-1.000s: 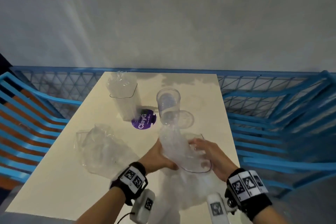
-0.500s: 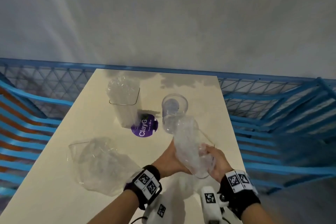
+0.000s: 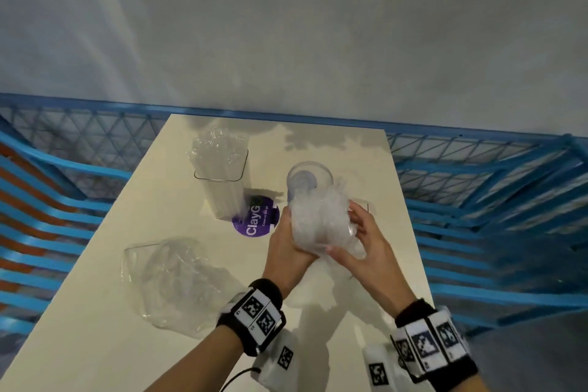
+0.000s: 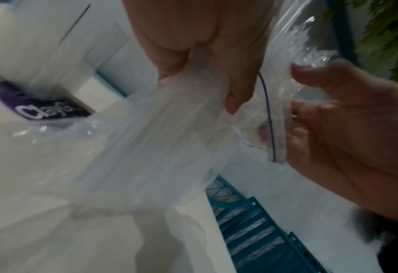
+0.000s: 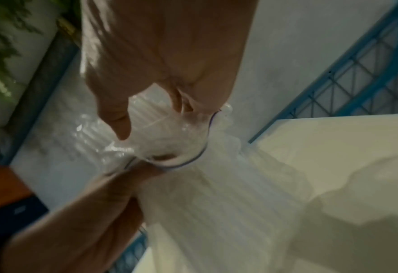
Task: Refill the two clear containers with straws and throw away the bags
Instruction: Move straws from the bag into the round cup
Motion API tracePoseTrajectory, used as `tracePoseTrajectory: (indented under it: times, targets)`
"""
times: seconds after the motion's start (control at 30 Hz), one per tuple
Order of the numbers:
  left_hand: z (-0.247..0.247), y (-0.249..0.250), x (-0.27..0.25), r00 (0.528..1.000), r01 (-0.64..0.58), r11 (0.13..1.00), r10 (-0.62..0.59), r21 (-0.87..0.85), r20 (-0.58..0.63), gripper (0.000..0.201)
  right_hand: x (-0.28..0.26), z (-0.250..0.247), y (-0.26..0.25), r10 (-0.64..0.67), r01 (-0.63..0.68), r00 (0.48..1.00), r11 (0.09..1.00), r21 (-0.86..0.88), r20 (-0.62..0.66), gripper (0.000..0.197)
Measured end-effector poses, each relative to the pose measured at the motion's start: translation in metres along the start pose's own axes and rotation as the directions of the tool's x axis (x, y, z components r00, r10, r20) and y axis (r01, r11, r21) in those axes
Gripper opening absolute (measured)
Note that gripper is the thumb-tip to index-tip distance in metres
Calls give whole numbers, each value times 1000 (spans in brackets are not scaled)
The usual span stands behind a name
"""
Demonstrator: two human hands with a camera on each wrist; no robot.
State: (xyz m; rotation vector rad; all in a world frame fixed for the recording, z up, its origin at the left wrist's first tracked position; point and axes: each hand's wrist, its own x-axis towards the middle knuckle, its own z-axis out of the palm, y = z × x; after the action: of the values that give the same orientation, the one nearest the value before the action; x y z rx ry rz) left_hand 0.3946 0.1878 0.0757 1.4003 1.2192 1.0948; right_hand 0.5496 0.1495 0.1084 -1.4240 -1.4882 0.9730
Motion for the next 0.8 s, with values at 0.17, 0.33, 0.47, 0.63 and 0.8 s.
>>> tracePoseTrajectory:
  times: [0.17,0.33,0.47,0.63,0.8]
  targets:
    - [-1,-8,-6,985,-22,995,5,94,174,45,19,21,21,96,-99,995,981,-165,-25,62]
    - [-20,-27,-2,970,161,974,-186,160,155,60,27,15,11,69,-70,998,995,-71,-12,26]
    - [-29,-32,6,968,201,958,-226,205,108,59,38,3,-10,4,-3,993,1000,7,-115,21]
    - [-35,-30,12,972,203,952,-223,231,67,71,55,-13,-41,-54,80,984,986,146,-172,28]
    - [-41,-27,13,955,244,941,-275,235,111,83,70,-22,-51,-88,122,981,973,196,-174,26]
